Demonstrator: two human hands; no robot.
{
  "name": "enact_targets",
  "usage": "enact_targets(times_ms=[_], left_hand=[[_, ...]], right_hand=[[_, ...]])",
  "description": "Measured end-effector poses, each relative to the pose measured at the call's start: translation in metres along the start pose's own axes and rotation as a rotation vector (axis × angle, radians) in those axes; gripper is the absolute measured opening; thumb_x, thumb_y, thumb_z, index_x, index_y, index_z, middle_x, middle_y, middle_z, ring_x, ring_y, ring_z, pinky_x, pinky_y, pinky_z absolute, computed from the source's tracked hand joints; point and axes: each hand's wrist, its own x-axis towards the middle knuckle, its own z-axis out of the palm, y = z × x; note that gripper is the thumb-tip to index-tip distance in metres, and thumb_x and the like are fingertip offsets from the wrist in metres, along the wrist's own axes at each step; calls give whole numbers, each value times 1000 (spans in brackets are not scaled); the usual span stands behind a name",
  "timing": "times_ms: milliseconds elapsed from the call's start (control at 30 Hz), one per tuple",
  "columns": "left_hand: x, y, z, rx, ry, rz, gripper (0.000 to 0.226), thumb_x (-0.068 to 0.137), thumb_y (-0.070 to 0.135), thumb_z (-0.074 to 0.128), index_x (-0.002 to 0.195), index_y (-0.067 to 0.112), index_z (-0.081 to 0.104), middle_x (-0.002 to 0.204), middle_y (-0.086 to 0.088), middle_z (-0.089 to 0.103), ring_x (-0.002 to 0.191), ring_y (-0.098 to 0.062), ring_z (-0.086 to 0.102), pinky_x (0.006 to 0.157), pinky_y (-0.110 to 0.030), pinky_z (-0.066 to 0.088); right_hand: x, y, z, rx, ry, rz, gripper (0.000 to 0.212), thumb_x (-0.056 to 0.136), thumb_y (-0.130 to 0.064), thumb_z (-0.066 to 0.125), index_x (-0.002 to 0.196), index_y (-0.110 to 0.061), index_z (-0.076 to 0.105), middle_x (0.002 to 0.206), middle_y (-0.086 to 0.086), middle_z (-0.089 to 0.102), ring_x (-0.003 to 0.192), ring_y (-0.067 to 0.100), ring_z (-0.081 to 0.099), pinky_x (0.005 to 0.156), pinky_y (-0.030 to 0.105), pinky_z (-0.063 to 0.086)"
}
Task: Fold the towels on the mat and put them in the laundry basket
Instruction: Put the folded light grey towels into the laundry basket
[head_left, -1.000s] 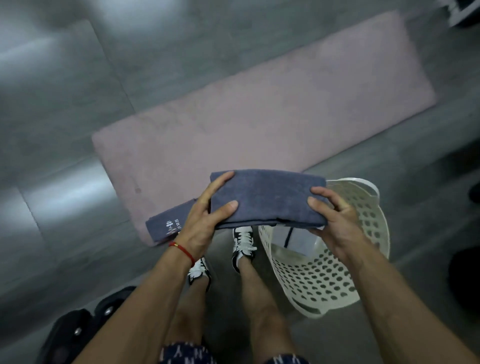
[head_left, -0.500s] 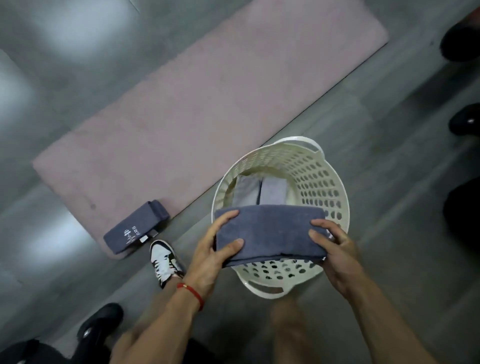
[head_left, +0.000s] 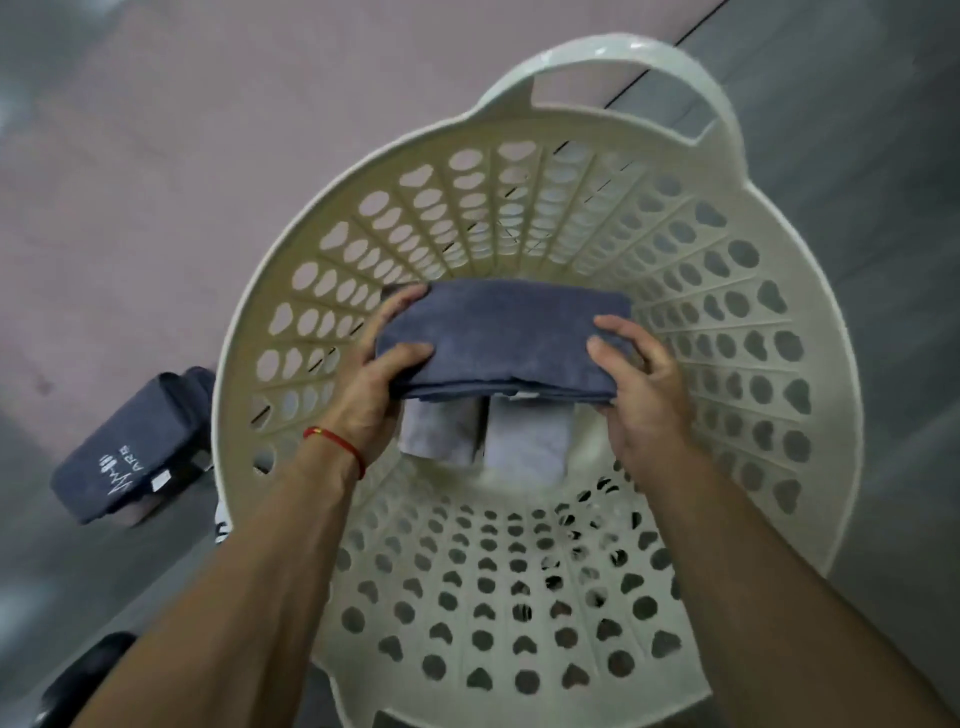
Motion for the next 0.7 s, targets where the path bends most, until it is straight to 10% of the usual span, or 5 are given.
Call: enact_targets(times_ms=[133,300,400,600,700], left_hand=[[39,-35,-10,44,42,4,51,84,9,63,135,15,60,139,-6,60,129,-25,56,112,-48,42],[44,-25,-5,495,13,159,50,91,6,63,138,22,56,140,6,57,130,-6,51,111,-32,42],[35,-14,5,852,70,326,51,90,15,58,138,31,55,142,-7,51,130,-22,50,110,-40,42],[-2,-18,23,1247,415,320,50,103,48,29,137,27,59,144,-12,42,132,-29,37,108,-35,31],[-19,-35,22,1413,318,512,40,100,23,57,139,32,58,142,-20,45,132,-40,41,108,-55,34]], right_hand=[[28,29,-1,-30,-8,-57,40,64,-49,87,99,-31,78,125,4,71,118,26,66,101,52,53],[32,32,-1,-322,5,-205,20,98,-28,67,117,-24,65,123,-17,64,115,-1,59,102,36,50],[24,22,3,-463,-49,-256,25,100,-25,63,123,-21,55,128,-13,57,114,-8,53,96,21,47],[3,21,5,-444,2,-313,25,94,-15,66,115,-24,57,121,-11,60,114,10,59,96,41,52],[-6,34,6,-424,25,-332,26,94,-10,66,114,-21,56,118,-11,61,110,8,61,92,39,54]])
